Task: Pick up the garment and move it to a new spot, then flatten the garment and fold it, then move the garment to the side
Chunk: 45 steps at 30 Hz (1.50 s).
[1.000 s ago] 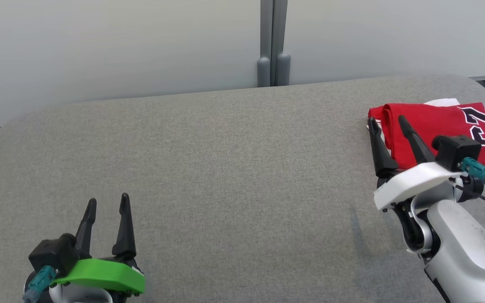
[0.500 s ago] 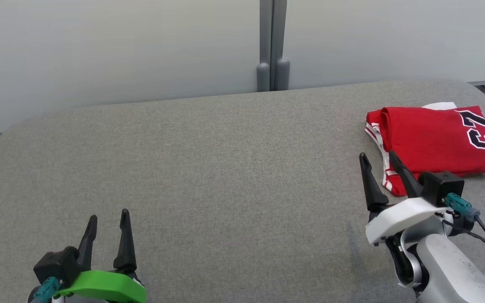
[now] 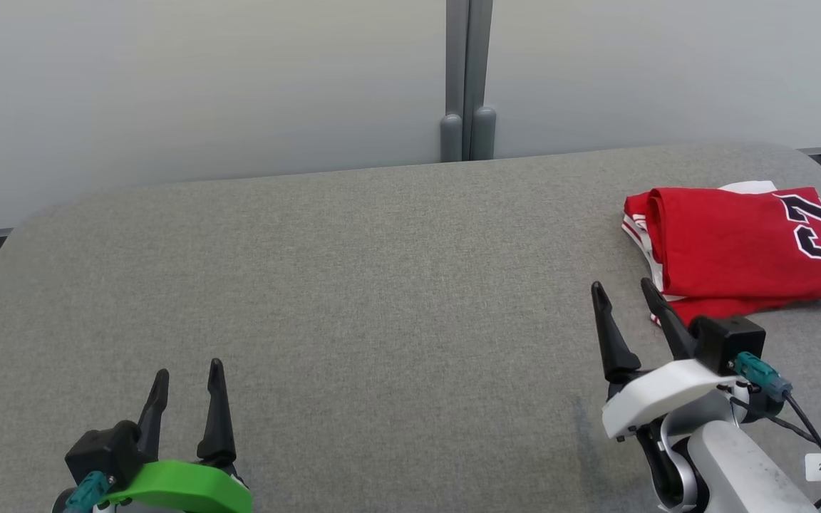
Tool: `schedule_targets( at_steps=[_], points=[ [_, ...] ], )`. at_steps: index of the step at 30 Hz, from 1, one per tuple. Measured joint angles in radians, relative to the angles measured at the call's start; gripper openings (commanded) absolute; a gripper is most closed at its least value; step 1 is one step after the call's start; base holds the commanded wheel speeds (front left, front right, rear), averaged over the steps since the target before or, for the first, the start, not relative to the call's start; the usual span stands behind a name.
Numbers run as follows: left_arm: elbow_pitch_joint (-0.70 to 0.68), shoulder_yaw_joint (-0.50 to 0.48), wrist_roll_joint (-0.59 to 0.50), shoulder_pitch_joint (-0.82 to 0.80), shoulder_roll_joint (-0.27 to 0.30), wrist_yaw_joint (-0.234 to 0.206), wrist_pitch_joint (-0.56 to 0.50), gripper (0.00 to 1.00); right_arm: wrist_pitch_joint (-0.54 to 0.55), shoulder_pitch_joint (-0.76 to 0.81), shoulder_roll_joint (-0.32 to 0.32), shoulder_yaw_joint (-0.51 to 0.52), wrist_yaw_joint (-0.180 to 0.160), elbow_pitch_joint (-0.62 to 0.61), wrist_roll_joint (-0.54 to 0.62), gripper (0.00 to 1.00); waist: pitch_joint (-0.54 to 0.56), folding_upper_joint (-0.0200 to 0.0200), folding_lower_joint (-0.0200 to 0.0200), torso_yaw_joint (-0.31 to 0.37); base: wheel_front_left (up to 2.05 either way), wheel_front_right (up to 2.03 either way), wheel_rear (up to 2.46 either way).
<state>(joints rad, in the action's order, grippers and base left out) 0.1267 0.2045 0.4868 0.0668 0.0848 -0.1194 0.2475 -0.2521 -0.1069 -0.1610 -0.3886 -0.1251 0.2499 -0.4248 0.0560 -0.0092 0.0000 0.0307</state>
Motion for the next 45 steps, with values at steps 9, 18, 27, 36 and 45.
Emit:
schedule_targets(
  at_steps=[9,18,27,36,45],
  points=[
    [0.005,-0.005,-0.010,0.000,-0.004,-0.004,0.000,1.00,0.000,0.020,0.007,0.015,0.000,-0.010,0.017,1.00,-0.001,0.0000,0.0000,-0.006,0.00,0.00,0.00],
    [0.010,-0.005,-0.014,0.000,-0.007,-0.004,0.001,1.00,0.000,0.036,0.015,0.023,0.000,-0.015,0.031,1.00,-0.004,0.0000,0.0000,-0.009,0.00,0.00,0.00],
    [0.067,0.000,-0.016,0.025,-0.015,-0.004,-0.001,0.00,0.002,0.084,0.037,0.017,0.001,0.034,0.039,0.00,-0.005,0.0000,0.0000,-0.010,0.00,0.00,0.00],
    [0.095,-0.006,0.033,0.048,-0.022,0.005,-0.016,0.00,0.011,0.127,0.043,0.030,0.013,0.058,-0.012,0.00,-0.008,0.0000,0.0000,-0.011,0.00,0.00,0.00],
    [0.095,-0.023,0.140,0.047,-0.028,0.024,-0.045,0.00,0.039,0.127,0.053,0.067,0.028,0.049,-0.134,0.00,-0.013,0.0001,0.0000,-0.013,0.00,0.00,0.00]
  ],
)
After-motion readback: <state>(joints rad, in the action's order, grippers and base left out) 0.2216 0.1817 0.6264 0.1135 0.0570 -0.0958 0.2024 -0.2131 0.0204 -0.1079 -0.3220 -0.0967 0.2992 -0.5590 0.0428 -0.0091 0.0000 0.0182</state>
